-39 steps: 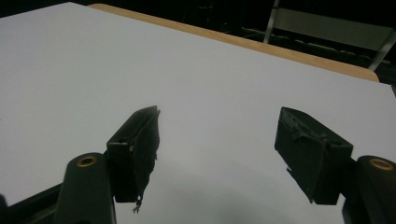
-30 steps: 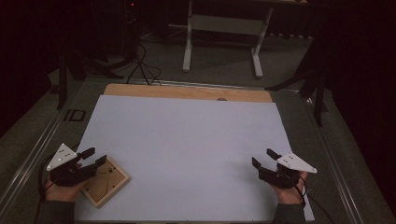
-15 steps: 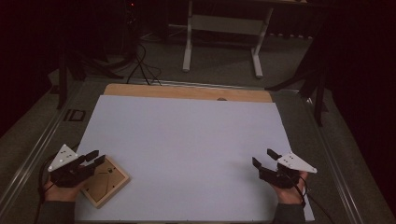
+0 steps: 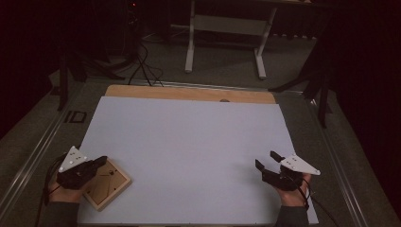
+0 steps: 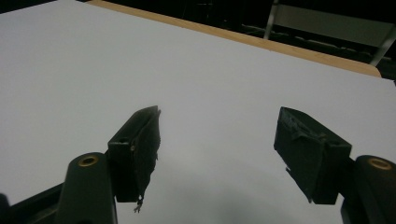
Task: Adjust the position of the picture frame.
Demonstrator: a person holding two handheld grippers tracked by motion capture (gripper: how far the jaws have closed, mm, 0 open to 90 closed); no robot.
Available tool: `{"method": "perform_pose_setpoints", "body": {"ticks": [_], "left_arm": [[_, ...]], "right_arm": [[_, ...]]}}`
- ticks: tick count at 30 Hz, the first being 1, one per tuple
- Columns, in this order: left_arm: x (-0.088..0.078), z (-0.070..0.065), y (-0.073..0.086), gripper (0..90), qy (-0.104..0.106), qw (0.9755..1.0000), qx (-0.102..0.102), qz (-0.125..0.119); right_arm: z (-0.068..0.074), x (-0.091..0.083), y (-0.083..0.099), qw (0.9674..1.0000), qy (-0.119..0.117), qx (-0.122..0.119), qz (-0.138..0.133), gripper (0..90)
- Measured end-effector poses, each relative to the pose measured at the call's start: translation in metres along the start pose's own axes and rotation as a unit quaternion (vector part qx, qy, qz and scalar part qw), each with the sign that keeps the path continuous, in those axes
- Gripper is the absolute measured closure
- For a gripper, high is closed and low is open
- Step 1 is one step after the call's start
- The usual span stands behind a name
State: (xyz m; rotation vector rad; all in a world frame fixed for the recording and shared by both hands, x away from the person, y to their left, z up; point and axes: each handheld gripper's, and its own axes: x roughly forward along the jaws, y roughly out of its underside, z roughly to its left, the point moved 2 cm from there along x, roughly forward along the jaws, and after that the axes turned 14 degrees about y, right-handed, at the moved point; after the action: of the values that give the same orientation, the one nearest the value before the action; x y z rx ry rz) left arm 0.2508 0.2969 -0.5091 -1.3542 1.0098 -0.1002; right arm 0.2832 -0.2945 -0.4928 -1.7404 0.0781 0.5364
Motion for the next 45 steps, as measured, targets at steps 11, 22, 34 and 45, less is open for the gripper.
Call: {"method": "perform_pose_setpoints", "body": {"ticks": [11, 22, 34, 45], "left_arm": [[0.013, 0.006, 0.004, 90.0, -0.018, 0.9995, -0.011, 0.025], [0.021, 0.01, 0.007, 90.0, -0.034, 0.9983, -0.012, 0.047], [0.028, 0.011, 0.007, 90.0, -0.044, 0.9966, -0.01, 0.07], [0.041, -0.002, -0.001, 90.0, -0.032, 0.9958, 0.021, 0.083]], "right_arm": [[0.001, 0.001, 0.0, 1.0, -0.003, -0.004, -0.001, 30.3], [-0.001, 0.0, 0.001, 1.0, -0.003, 0.003, -0.003, 30.2], [-0.002, -0.001, 0.001, 1.0, -0.004, 0.004, -0.005, 30.0], [0.0, 0.0, 0.001, 1.0, -0.007, -0.001, -0.002, 29.9]]}}
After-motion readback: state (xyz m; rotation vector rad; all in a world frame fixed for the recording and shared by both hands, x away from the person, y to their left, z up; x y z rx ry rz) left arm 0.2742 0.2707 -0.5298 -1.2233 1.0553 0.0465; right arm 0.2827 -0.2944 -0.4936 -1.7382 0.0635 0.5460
